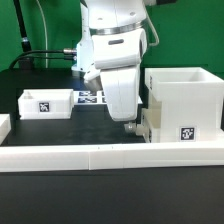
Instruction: Assemble drawer
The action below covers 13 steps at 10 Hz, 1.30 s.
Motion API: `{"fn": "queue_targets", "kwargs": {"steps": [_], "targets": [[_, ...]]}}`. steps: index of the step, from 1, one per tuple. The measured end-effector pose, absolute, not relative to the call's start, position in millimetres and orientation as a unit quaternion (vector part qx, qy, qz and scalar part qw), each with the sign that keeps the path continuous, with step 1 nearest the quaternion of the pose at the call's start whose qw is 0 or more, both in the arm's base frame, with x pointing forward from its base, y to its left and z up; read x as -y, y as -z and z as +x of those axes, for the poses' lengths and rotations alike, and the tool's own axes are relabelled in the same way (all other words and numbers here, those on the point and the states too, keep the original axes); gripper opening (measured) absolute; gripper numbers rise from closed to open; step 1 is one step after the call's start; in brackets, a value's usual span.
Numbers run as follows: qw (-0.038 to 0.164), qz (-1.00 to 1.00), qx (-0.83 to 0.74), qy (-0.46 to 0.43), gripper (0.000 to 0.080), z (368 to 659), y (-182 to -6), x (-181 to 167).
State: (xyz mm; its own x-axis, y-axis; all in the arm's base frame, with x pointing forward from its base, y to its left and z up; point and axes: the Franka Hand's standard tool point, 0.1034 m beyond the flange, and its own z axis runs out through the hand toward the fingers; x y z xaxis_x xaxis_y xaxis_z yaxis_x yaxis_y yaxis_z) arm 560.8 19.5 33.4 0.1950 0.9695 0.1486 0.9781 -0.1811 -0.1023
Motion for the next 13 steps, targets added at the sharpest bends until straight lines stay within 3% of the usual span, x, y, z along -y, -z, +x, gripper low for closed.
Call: {"fn": "queue_targets", "kwargs": {"steps": [3,8,13], "targets": [[0.083,-0.777,0.624,0.021,0.0648,549.5,-42.0,1.2],[0.068,-0.797,0.600,0.018,0.0648,514.2,-76.6,41.8],[0.067,-0.813,0.579,0.015,0.0648,502.5,-81.7,52.8]]}}
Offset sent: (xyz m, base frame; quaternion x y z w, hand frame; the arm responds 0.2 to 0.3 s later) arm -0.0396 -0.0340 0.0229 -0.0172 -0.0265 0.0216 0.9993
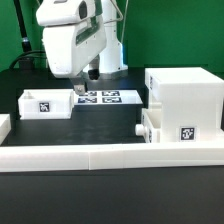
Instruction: Assemble drawer
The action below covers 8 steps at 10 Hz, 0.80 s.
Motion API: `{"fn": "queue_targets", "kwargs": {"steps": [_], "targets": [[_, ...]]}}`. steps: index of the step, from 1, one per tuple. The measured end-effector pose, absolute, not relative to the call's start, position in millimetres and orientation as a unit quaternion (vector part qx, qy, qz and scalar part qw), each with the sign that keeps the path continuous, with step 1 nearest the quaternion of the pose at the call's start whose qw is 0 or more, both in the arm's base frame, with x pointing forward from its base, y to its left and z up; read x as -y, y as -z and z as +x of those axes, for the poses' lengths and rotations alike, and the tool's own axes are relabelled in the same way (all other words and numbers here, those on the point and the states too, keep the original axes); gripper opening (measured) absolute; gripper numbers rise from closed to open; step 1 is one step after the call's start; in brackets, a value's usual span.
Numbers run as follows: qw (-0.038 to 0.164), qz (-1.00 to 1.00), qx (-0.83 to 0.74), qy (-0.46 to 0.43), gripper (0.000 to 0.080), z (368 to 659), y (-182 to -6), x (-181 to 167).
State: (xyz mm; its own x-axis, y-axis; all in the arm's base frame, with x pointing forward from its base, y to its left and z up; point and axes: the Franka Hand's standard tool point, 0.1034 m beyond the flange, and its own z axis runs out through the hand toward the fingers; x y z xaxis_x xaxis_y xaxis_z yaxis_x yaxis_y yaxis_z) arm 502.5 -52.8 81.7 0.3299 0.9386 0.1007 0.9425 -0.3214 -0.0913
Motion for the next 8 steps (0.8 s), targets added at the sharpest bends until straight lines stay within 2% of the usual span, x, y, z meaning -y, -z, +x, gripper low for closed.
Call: {"fn": "queue_targets", "kwargs": {"steps": [3,5,8], "targets": [[0.065,-0.845,0.530,0.010,0.0648,498.6,-83.6,65.4],[0.051,-0.906,0.421,0.006,0.0648,482.2,-93.5,81.9],[0.052,-0.946,0.321,-0.001,0.0648,475.2,-89.7,80.1]]}}
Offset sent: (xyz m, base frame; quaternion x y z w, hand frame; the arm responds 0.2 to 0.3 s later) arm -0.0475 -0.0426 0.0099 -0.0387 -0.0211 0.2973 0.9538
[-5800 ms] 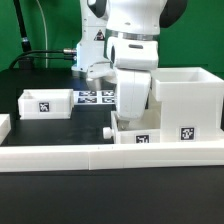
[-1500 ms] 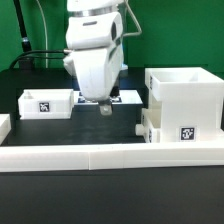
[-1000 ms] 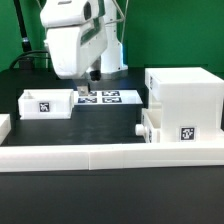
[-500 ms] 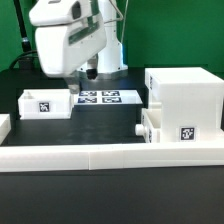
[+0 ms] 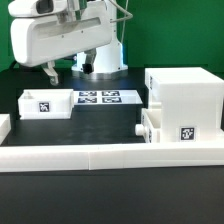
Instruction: Assemble drawer
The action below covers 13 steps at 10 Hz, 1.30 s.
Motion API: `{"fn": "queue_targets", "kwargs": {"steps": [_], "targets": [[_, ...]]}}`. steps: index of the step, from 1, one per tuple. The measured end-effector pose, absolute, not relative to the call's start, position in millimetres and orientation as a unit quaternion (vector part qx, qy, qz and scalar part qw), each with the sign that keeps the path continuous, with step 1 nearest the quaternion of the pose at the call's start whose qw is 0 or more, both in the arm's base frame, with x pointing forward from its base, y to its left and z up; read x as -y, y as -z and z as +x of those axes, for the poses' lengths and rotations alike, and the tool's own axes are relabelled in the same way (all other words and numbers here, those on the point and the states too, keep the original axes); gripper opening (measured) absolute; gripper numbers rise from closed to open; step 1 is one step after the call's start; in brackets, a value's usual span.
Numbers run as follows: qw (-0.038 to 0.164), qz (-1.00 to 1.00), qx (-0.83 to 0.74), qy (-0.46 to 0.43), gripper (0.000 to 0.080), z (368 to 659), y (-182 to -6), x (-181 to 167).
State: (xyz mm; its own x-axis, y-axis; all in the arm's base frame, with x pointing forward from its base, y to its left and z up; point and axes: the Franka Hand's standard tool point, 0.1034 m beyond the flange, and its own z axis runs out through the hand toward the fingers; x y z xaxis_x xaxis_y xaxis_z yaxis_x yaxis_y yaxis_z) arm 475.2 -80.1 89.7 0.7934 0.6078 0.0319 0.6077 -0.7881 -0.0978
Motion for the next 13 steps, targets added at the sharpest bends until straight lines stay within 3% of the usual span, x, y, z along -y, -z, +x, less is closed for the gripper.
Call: {"fn": "queue_targets", "kwargs": {"steps": [4,6,8,13], "targets": [[0.051,-0.980,0.192,-0.005,0.0648,473.9,-86.9,79.2],[0.038,-0.996,0.083,-0.018,0.0648,446.9,-66.4,84.7],[0.030,-0.999,-0.024,-0.026,0.0648,432.5,-59.0,84.1],[0.033,-0.999,-0.031,-0.026,0.0648,430.3,-57.0,82.9]]}}
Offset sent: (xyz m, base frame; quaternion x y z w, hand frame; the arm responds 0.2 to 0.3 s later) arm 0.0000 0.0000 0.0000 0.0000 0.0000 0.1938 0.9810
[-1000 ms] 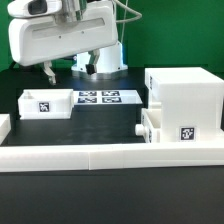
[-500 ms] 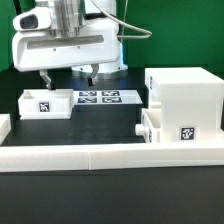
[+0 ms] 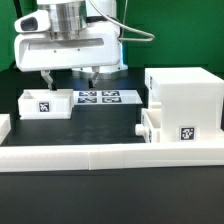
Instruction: Assemble drawer
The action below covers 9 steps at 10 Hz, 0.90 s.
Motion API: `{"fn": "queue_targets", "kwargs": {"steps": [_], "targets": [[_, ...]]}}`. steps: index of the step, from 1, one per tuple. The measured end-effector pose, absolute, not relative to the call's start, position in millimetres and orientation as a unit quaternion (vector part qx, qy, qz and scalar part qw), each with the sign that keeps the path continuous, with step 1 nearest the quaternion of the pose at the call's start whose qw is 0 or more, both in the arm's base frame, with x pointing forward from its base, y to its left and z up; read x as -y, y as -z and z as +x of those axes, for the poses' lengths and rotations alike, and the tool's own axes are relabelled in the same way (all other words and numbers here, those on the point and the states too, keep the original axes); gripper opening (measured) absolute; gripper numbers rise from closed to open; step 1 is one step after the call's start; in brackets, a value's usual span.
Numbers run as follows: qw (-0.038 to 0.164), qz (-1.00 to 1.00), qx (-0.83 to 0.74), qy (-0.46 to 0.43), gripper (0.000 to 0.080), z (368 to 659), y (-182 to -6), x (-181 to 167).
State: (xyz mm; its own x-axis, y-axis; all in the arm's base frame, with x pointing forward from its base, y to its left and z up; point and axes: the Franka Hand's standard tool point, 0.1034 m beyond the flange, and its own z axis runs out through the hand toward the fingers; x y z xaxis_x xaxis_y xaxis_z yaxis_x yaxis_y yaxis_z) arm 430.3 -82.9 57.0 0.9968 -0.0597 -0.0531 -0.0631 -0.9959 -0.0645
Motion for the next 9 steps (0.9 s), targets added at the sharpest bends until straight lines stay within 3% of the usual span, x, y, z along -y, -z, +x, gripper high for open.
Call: {"fn": "queue_targets", "kwargs": {"steps": [2,5,9], "targets": [[0.031,-0.999,-0.019,-0.022,0.0648,426.9,-53.2,82.9],[0.022,-1.000,-0.006,-0.011,0.0648,394.3,-33.3,73.4],[0.020,-0.999,0.026,-0.011,0.0648,383.8,-8.9,81.0]]}}
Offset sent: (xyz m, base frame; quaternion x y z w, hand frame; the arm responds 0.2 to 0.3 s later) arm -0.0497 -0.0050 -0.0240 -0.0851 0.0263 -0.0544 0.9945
